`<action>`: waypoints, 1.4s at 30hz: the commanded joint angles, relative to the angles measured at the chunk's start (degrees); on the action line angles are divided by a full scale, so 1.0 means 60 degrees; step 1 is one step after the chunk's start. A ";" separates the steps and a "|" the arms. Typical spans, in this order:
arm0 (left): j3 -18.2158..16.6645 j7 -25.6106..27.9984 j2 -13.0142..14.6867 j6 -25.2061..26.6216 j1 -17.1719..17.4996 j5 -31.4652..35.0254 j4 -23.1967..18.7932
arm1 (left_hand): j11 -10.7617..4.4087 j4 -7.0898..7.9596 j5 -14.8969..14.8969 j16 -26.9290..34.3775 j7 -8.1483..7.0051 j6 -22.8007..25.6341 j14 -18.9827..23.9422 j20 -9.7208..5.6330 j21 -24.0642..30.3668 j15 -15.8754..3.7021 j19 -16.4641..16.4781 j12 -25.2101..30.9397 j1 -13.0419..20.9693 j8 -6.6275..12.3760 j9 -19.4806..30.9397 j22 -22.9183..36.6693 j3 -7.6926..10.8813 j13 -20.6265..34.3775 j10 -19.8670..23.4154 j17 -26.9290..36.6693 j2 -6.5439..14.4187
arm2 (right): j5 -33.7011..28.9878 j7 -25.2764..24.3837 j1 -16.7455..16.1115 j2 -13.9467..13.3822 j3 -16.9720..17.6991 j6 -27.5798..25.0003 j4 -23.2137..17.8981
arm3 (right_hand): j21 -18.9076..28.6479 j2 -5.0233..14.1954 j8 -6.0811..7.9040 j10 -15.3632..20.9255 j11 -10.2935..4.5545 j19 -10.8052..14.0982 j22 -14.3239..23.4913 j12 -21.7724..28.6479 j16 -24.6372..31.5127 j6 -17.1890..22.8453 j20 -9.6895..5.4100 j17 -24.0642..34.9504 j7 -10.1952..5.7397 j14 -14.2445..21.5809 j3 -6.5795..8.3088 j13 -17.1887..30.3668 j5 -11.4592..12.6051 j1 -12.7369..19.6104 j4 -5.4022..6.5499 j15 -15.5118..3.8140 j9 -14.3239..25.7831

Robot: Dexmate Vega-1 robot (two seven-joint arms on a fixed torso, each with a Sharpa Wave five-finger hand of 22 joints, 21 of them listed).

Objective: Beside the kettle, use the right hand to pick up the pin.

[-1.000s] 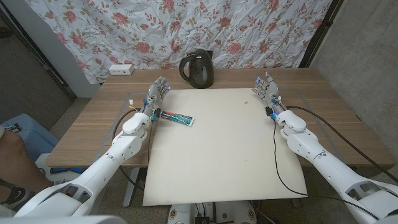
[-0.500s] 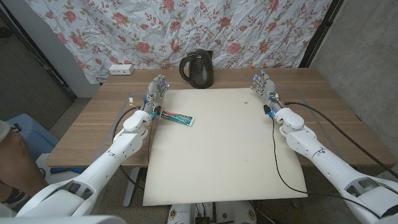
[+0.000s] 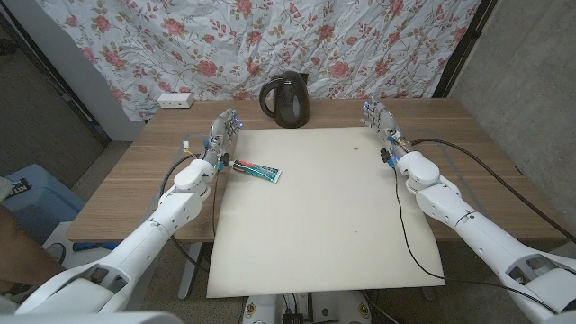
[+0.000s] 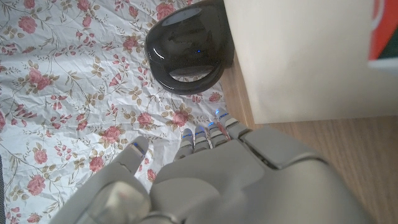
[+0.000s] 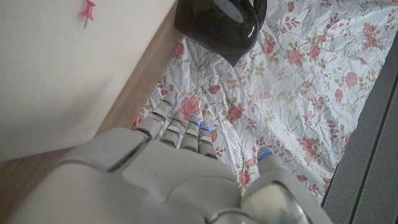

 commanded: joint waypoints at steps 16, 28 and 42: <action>-0.0325 0.0441 0.0649 0.0517 0.0556 -0.0070 -0.1114 | -0.0163 -0.0075 -0.0032 0.0007 -0.0132 0.0215 0.0125 -0.0082 -0.0093 -0.0151 -0.0228 0.0068 0.0139 0.0009 0.0039 0.0032 0.0232 -0.0004 0.0324 0.0018 0.0877 | -0.2289 -0.0277 0.0347 -0.1149 -0.0585 -0.0538 -0.0511 | 0.0014 0.0050 0.0048 0.0013 -0.0071 -0.0470 0.0023 0.0031 0.0009 0.0107 -0.0140 -0.0164 -0.0183 0.0115 0.0178 0.0008 0.0000 0.0333 -0.0325 -0.0104 0.0028; -0.0348 0.0401 0.0626 0.0421 0.0501 -0.0055 -0.1064 | -0.0299 -0.0127 -0.0065 0.0022 -0.0205 0.0402 0.0300 -0.0121 -0.0123 -0.0402 -0.0444 0.0028 0.0120 0.0024 0.0035 0.0036 0.0300 -0.0014 0.0428 0.0009 0.0806 | -0.3811 -0.0197 0.0883 -0.1655 -0.1045 -0.0514 -0.0314 | 0.0028 0.0109 -0.0009 -0.0234 -0.0114 -0.0665 0.0022 -0.0040 -0.0059 -0.0048 -0.0174 -0.0263 -0.0319 -0.0054 0.0275 0.0009 -0.0053 0.0586 -0.0589 -0.0096 0.0036; -0.0398 0.0625 0.0699 0.0595 0.0493 -0.0004 -0.1081 | -0.0340 -0.0181 -0.0089 0.0039 -0.0228 0.0575 0.0521 -0.0152 -0.0103 -0.0426 -0.0490 0.0033 0.0111 0.0029 0.0034 0.0038 0.0363 -0.0018 0.0636 -0.0002 0.0771 | -0.5519 0.0005 0.1480 -0.2175 -0.1576 -0.0601 -0.0336 | 0.0074 0.0055 0.0022 -0.0435 -0.0138 -0.0785 0.0027 -0.0037 -0.0101 -0.0069 0.0099 -0.0338 -0.0578 -0.0309 0.0287 0.0019 -0.0126 0.0760 -0.0867 -0.0002 0.0050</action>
